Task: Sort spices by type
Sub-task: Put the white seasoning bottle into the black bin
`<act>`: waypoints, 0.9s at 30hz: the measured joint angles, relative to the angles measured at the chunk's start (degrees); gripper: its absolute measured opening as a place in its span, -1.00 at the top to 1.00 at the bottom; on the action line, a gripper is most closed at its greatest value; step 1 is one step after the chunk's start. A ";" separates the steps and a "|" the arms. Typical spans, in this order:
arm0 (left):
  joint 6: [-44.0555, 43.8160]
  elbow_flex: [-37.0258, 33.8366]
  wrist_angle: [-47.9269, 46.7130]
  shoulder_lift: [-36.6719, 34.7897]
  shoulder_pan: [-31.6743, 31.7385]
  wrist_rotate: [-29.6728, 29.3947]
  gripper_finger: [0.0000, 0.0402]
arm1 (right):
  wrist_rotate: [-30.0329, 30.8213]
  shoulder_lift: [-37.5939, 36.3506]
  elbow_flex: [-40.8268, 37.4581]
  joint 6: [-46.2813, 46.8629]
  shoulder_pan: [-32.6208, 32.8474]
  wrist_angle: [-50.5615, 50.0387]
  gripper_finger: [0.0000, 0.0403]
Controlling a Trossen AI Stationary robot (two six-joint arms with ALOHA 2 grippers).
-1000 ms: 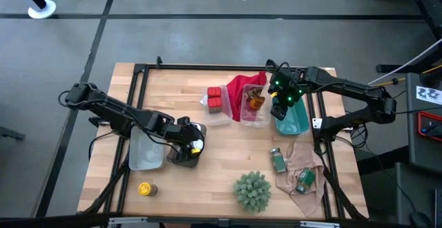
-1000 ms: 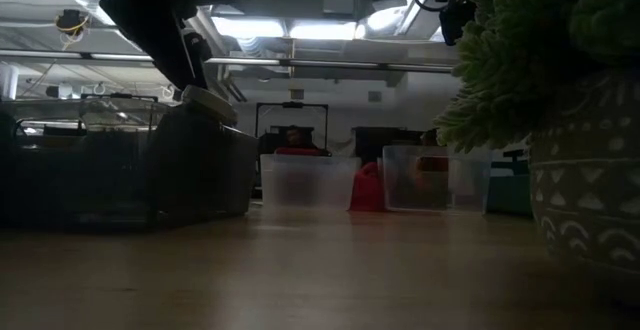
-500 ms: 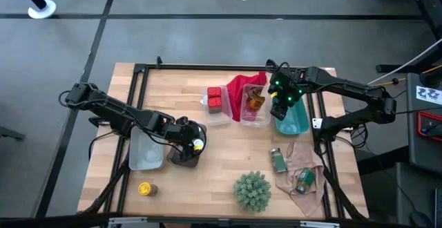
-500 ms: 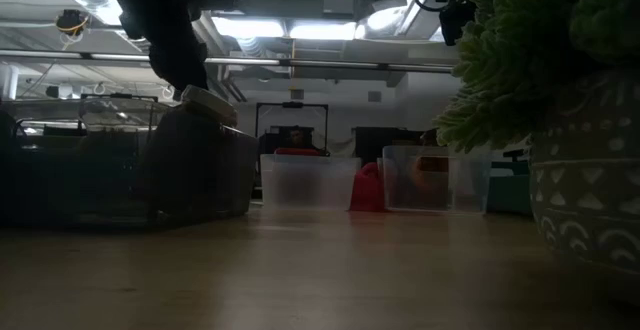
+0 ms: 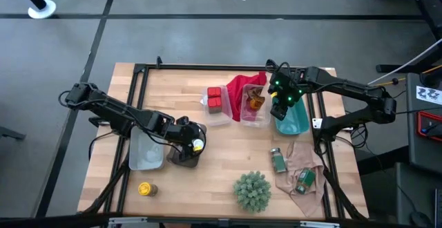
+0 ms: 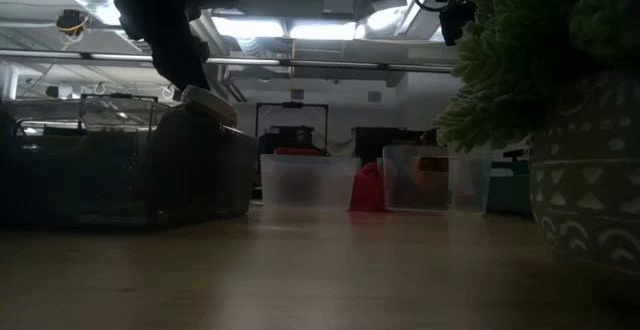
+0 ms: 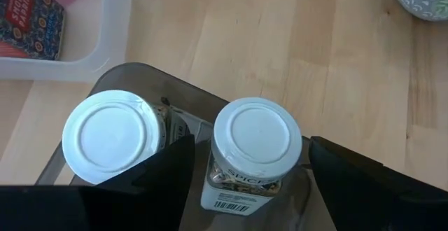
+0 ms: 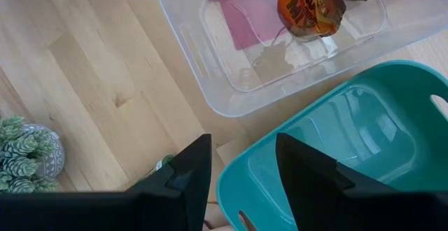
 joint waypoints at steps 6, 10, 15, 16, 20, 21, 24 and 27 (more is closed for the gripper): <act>0.20 0.00 0.21 2.28 0.00 0.00 -0.32 | 0.00 0.00 0.00 -0.02 -0.02 0.01 0.20; 1.55 -0.02 1.67 3.44 0.00 -0.01 -0.32 | 0.02 0.00 0.00 -0.02 -0.02 0.00 0.20; 1.42 -0.02 1.38 3.53 0.00 -1.16 -0.27 | 0.02 0.00 0.00 -0.02 -0.02 0.02 0.20; 1.42 -0.02 1.26 3.51 0.00 -1.33 -0.24 | 0.02 0.00 0.00 -0.02 -0.02 0.02 0.20; 1.71 -0.02 1.09 3.52 -0.01 -1.51 -0.06 | 0.01 0.00 0.00 -0.02 -0.01 0.02 0.20; 1.73 -0.02 1.08 3.50 -0.07 -1.55 -0.01 | 0.02 0.00 0.00 -0.02 -0.01 0.02 0.20; 1.73 -0.02 1.10 3.50 -0.33 -1.55 0.05 | 0.02 0.00 0.00 -0.02 -0.02 0.02 0.20; 1.73 0.00 0.91 3.50 -0.94 -1.56 0.05 | 0.00 0.00 0.00 -0.02 -0.02 0.02 0.20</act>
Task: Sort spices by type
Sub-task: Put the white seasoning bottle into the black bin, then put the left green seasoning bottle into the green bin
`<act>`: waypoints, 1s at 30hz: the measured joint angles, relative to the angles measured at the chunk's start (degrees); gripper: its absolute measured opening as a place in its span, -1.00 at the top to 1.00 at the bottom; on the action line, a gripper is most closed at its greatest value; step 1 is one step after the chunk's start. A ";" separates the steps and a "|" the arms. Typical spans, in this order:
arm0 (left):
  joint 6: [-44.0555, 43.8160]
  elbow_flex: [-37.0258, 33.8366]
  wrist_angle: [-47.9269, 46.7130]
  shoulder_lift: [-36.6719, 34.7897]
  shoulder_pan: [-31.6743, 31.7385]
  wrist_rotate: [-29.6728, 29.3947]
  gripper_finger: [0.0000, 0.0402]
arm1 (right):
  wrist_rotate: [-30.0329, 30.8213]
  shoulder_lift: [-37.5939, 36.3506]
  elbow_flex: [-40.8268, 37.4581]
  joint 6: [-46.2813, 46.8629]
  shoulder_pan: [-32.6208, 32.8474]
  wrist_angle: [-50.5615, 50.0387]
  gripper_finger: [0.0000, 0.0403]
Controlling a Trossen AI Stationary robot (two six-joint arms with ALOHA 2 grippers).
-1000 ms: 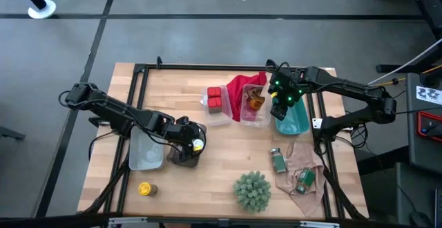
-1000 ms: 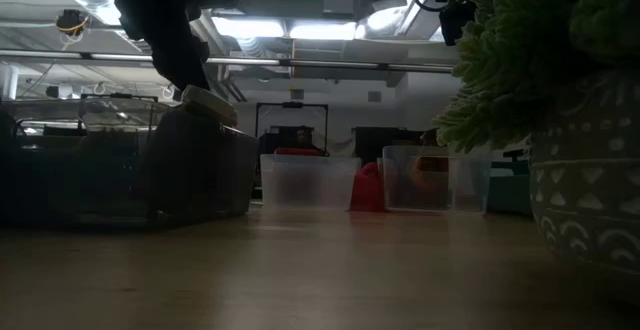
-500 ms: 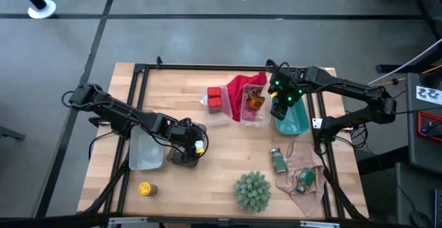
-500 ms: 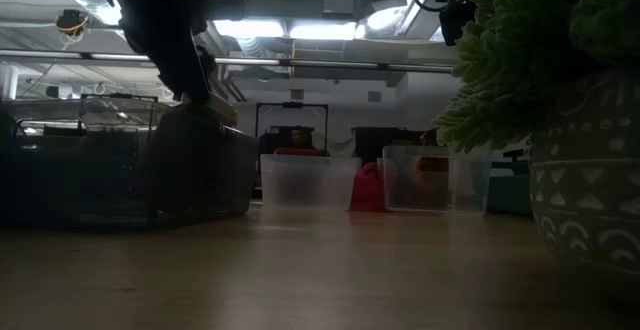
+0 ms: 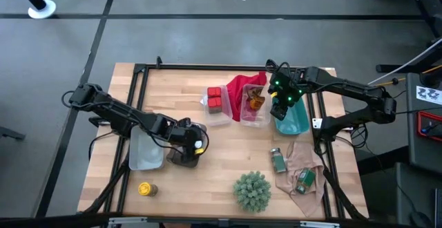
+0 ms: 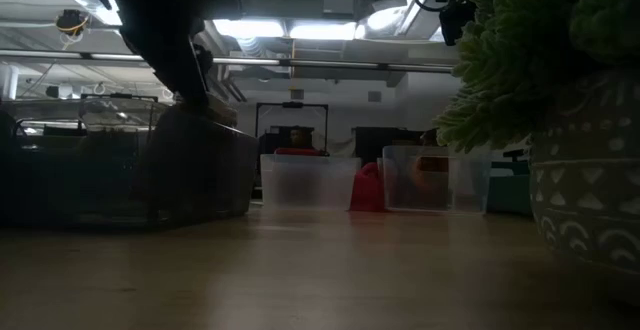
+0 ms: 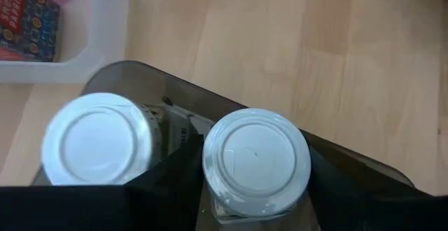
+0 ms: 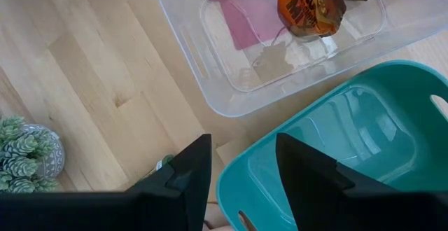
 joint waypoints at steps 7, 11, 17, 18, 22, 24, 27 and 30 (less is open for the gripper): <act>0.08 0.00 -0.32 0.00 -2.11 0.96 -0.17 | 0.02 0.00 0.00 0.00 0.02 -0.02 0.20; 0.07 0.00 -0.31 0.00 -2.86 0.87 -0.18 | 0.01 0.00 0.00 0.00 0.00 -0.01 0.20; -1.48 0.00 -0.29 0.00 -3.01 0.49 0.00 | 0.01 0.00 0.00 0.00 0.02 -0.02 0.20; -1.79 0.00 -0.29 0.00 -3.01 0.49 0.03 | 0.00 0.00 0.00 0.00 0.02 0.00 0.20; -1.80 0.00 -0.22 -0.01 -3.01 0.49 0.09 | 0.02 0.00 0.00 0.07 0.02 0.00 0.20; -1.01 0.00 0.12 -0.02 -2.82 0.49 0.09 | 0.01 0.00 0.00 0.09 0.00 -0.02 0.20; -0.53 0.19 0.62 -0.02 -2.00 0.47 0.09 | 0.00 0.00 0.00 0.11 0.00 -0.01 0.20; 0.84 1.82 0.35 -0.07 -0.88 0.45 0.09 | -0.07 0.00 0.00 0.20 0.00 -0.02 0.20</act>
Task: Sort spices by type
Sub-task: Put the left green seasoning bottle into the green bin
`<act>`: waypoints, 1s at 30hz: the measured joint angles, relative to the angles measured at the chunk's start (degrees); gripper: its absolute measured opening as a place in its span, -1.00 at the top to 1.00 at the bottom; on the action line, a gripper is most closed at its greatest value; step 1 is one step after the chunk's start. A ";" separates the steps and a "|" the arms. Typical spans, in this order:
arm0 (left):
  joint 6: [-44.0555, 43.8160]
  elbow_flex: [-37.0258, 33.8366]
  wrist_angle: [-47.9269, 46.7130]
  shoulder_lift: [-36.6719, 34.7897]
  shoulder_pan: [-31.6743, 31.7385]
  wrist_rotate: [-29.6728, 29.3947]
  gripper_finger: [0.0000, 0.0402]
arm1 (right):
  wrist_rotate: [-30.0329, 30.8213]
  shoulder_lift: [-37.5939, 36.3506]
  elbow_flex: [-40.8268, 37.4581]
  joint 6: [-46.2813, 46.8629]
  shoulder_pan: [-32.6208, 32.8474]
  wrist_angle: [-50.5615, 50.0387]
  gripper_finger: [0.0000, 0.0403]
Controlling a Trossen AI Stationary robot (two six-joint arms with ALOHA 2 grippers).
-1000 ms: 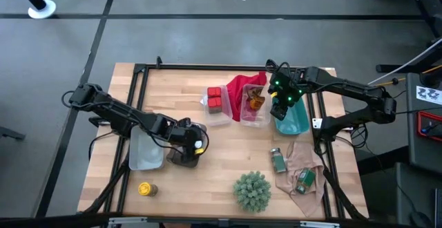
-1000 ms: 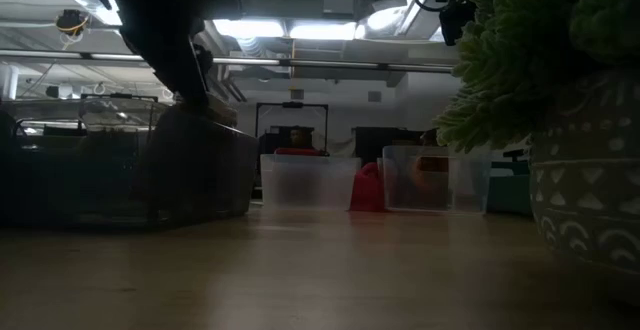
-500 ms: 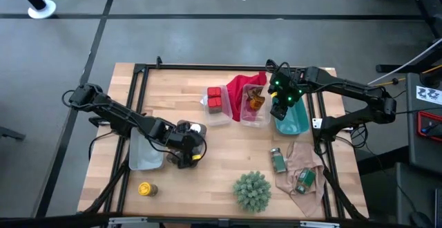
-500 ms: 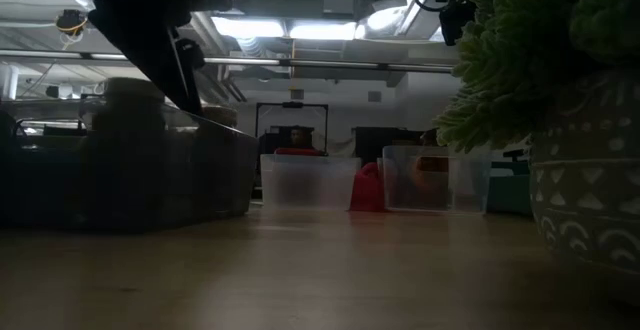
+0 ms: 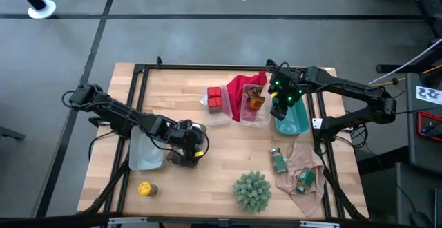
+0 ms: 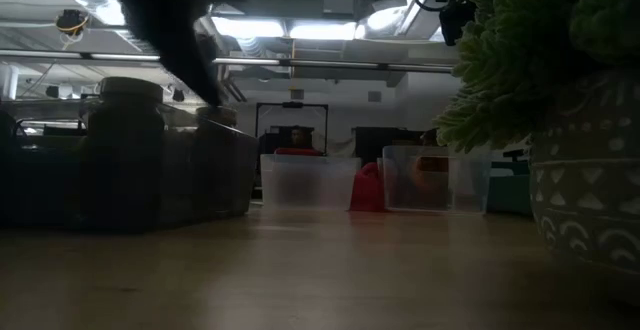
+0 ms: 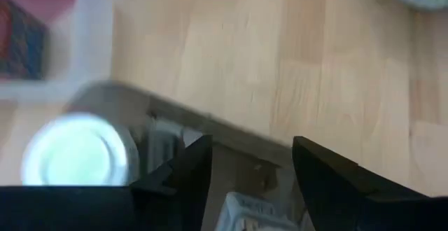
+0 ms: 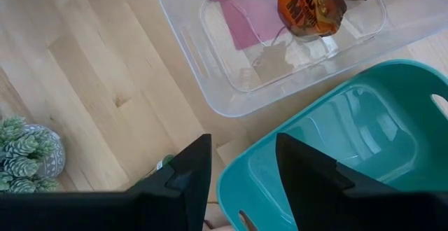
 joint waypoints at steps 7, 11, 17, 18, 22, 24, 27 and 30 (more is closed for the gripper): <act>8.85 3.15 -0.52 -4.27 1.81 -0.21 0.09 | -2.58 0.00 0.00 3.09 0.00 -1.94 0.20; 14.81 3.21 -2.36 -9.99 2.72 -2.53 0.09 | -4.97 0.00 0.00 5.99 0.09 -3.42 0.20; 19.74 2.25 -6.07 -20.08 4.59 -11.52 0.09 | -5.52 -0.02 0.00 12.33 4.96 -5.24 0.20; 20.14 1.52 -5.94 -21.92 5.11 -11.82 0.09 | -5.48 -0.02 0.00 13.87 6.39 -5.28 0.20; 22.27 -2.80 -5.62 -27.78 7.15 -11.90 0.09 | -2.86 -0.02 0.02 22.96 13.31 -5.13 0.20; 22.60 -5.52 -4.32 -30.15 8.28 -11.90 0.09 | -0.98 -0.02 0.02 29.39 17.44 -5.10 0.20; 23.69 -9.92 -1.57 -32.58 9.94 -11.92 0.09 | 2.49 -0.02 0.02 38.99 23.74 -5.09 0.20; 27.07 -13.62 2.17 -33.86 11.33 -11.88 0.09 | 5.41 -0.02 0.02 46.61 29.07 -4.90 0.20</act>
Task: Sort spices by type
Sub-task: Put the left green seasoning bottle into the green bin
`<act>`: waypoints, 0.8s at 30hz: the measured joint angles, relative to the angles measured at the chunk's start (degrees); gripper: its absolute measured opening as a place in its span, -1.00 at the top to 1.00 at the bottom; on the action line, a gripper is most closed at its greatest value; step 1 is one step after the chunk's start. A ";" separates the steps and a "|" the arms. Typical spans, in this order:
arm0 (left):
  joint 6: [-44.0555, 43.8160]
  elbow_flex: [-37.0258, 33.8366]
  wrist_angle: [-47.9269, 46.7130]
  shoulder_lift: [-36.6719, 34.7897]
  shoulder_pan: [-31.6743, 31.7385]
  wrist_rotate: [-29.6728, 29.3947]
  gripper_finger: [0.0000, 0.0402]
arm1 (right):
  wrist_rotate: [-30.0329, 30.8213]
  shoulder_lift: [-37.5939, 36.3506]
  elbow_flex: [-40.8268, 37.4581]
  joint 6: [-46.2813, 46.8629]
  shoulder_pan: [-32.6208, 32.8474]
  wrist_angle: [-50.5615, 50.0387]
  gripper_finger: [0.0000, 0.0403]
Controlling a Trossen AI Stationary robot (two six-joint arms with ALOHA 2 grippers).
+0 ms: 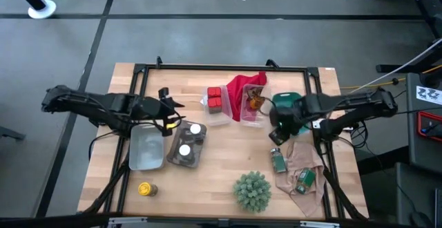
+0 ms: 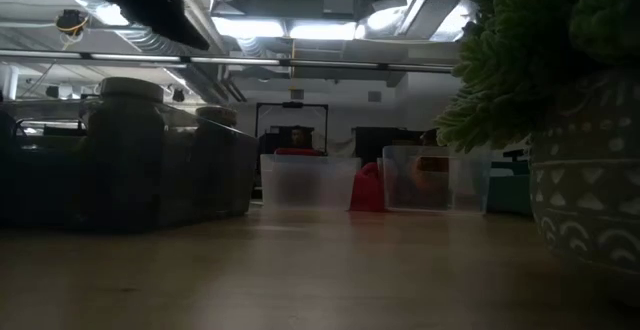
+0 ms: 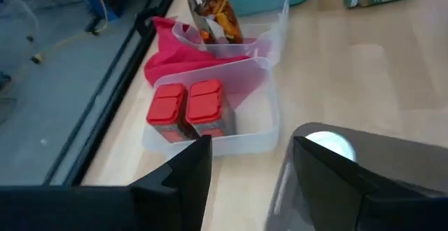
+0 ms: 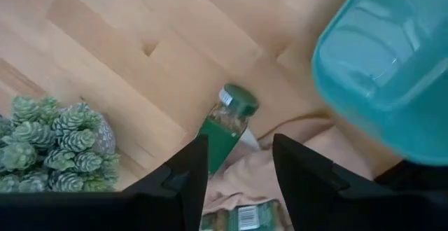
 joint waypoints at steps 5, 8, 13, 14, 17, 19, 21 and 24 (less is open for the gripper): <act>5.11 -2.48 3.30 -0.08 1.86 0.03 0.09 | 0.52 0.00 0.00 8.28 5.99 1.50 0.20; 7.73 -2.89 3.94 -0.80 2.92 0.04 0.09 | 0.17 0.00 0.00 10.46 8.08 3.31 0.20; 9.04 -4.08 4.02 -4.25 4.96 0.07 0.09 | 0.10 0.00 0.00 14.08 8.90 5.49 0.20; 9.31 -4.51 4.03 -5.25 5.38 0.07 0.09 | 0.13 0.00 0.00 14.77 8.79 5.55 0.19; 9.44 -5.90 4.00 -7.77 6.25 0.44 0.09 | 0.71 0.60 0.00 16.62 8.74 4.73 0.10; 9.49 -7.16 3.90 -9.52 6.71 0.77 0.09 | 0.77 1.55 -0.19 18.06 8.74 3.67 -0.01; 9.88 -8.58 4.07 -11.28 7.13 0.82 0.09 | 0.39 2.32 -1.02 18.82 8.74 2.69 -0.14; 9.46 -10.04 3.62 -13.19 7.78 0.86 0.09 | -0.01 3.45 -2.73 21.49 8.74 3.40 -0.32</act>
